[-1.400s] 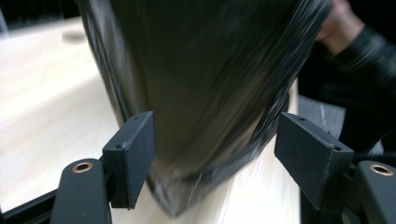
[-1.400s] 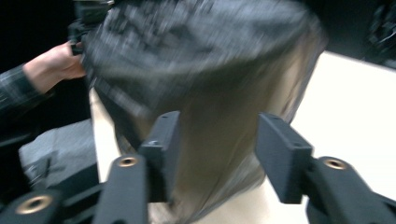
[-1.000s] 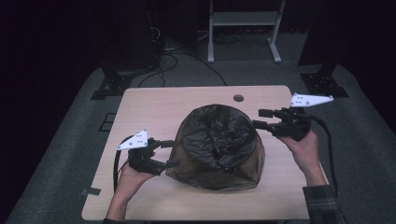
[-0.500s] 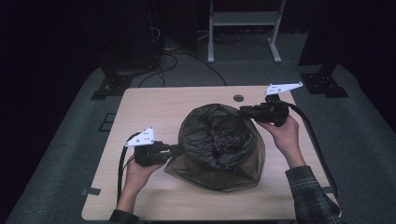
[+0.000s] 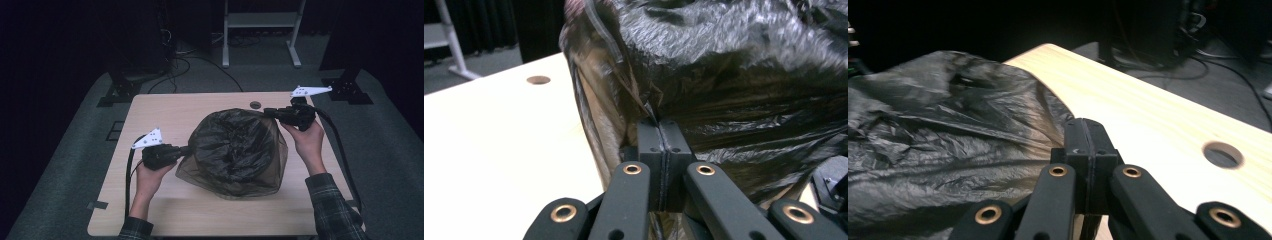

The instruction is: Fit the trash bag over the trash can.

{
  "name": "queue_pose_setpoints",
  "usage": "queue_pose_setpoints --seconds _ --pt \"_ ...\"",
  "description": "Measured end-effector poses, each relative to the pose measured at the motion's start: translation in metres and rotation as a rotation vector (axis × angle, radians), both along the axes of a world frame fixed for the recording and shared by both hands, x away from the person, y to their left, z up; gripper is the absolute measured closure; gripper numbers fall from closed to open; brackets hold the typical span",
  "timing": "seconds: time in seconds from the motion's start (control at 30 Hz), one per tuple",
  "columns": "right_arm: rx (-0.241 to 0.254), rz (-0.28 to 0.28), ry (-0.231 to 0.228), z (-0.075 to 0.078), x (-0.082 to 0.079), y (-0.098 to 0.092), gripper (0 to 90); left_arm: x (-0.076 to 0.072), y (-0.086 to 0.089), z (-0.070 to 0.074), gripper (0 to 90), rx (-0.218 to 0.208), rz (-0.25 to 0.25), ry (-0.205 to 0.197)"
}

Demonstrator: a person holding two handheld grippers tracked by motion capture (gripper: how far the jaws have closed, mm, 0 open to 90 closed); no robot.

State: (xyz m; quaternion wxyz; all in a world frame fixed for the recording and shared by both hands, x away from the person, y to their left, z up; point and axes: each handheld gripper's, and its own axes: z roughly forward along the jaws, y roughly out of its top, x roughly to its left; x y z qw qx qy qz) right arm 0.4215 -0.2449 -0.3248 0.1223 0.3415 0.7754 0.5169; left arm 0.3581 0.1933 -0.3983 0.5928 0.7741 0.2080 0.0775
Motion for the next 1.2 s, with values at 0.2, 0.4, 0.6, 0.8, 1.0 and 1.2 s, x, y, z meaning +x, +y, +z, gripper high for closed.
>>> queue_pose_setpoints --seconds 0.2,0.4,0.6,0.8,1.0,1.2 --pt "-0.019 -0.061 0.036 -0.028 0.007 -0.005 90.0 0.007 -0.005 -0.01 89.6 0.042 0.019 0.025" --pt "-0.041 -0.094 0.084 -0.057 0.01 -0.009 90.0 0.011 -0.013 -0.023 89.5 0.124 0.016 0.067" --pt "-0.02 -0.088 0.067 -0.062 0.001 -0.019 71.1 0.009 -0.01 -0.022 75.8 0.09 0.014 0.059" --pt "0.047 -0.04 -0.03 -0.032 -0.028 -0.041 47.0 0.002 0.005 -0.012 41.9 0.043 -0.034 0.045" --pt "0.076 0.047 -0.099 -0.024 -0.062 -0.055 34.7 -0.012 0.013 -0.004 28.1 0.004 -0.138 0.013" --pt "0.099 0.157 -0.106 -0.031 -0.089 -0.053 28.0 -0.022 0.01 0.003 22.6 -0.022 -0.175 -0.016"
